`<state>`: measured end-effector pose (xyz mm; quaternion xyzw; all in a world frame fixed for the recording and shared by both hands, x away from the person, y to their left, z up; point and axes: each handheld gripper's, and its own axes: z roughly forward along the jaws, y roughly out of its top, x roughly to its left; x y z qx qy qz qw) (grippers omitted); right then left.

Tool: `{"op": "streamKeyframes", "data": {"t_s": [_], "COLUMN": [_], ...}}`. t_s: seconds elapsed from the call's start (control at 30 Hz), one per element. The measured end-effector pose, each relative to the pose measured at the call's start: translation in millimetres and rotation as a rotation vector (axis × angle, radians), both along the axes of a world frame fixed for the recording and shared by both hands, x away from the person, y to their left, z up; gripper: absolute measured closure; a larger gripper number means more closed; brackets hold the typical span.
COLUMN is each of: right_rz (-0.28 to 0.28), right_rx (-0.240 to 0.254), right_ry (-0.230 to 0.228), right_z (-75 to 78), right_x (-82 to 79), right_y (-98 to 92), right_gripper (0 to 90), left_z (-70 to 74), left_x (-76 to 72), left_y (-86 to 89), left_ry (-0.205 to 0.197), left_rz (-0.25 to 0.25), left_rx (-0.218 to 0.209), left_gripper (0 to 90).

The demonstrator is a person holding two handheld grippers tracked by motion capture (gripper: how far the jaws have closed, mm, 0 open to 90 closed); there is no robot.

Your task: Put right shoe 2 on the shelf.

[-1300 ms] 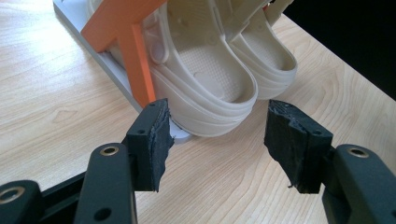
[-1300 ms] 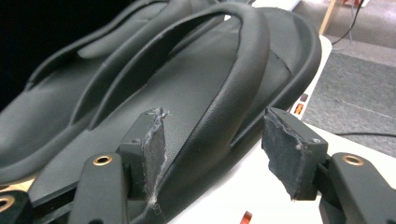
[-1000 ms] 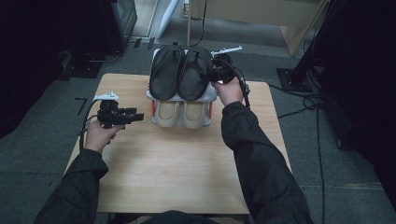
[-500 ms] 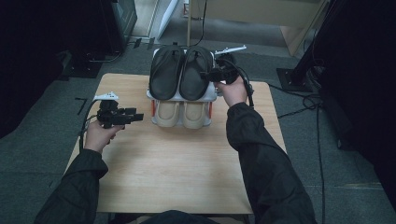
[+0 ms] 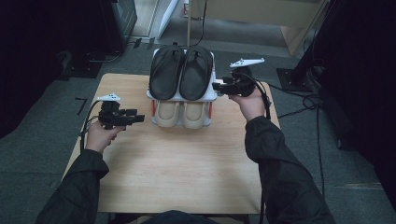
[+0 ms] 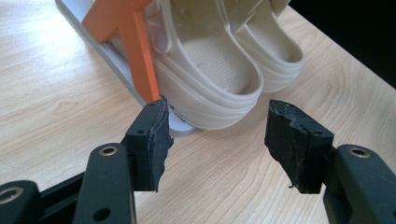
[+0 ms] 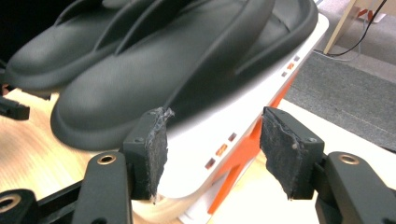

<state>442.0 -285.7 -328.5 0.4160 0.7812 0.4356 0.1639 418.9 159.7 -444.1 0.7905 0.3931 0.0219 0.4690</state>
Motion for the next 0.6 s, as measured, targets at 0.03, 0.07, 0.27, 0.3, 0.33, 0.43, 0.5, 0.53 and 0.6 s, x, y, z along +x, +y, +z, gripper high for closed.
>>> {"op": "streamKeyframes", "data": {"t_s": [0.03, 0.07, 0.27, 0.3, 0.33, 0.43, 0.5, 0.53, 0.6], "right_rz": [0.002, 0.004, 0.021, 0.022, 0.025, 0.022, 0.011, 0.009, 0.004], "right_rx": [0.003, 0.008, 0.015, 0.017, 0.018, 0.015, 0.021, 0.028, 0.044], "right_ry": [-0.001, -0.003, -0.002, -0.001, 0.001, 0.007, 0.018, 0.014, 0.019], "right_z": [-3.0, -6.7, -33.6, -38.4, -43.0, -57.2, -66.0, -70.5, -79.0], "right_x": [-2.5, -5.0, -21.1, -24.2, -27.1, -35.2, -40.1, -42.3, -47.2], "right_y": [-2.5, -5.0, -15.5, -16.9, -18.2, -22.9, -26.5, -28.5, -31.6], "right_gripper": [42.0, 42.0, 41.9, 41.9, 41.8, 41.4, 41.0, 40.9, 40.3], "left_z": [-0.5, -1.2, -3.6, -3.7, -3.6, -4.5, -5.5, -6.2, -7.2], "left_x": [-0.2, -0.6, -2.3, -2.6, -3.0, -3.8, -4.0, -4.2, -5.1], "left_y": [-0.1, -0.1, -1.0, -1.4, -1.7, -2.6, -2.6, -2.8, -3.5], "left_ry": [0.003, 0.001, -0.014, -0.017, -0.021, -0.024, -0.019, -0.020, -0.019], "left_rz": [0.001, 0.004, 0.012, 0.012, 0.013, 0.022, 0.031, 0.034, 0.042], "left_rx": [0.005, 0.006, 0.020, 0.023, 0.028, 0.029, 0.028, 0.030, 0.041], "left_gripper": [39.9, 39.7, 38.9, 38.8, 38.7, 38.4, 37.6, 37.3, 36.9]}}
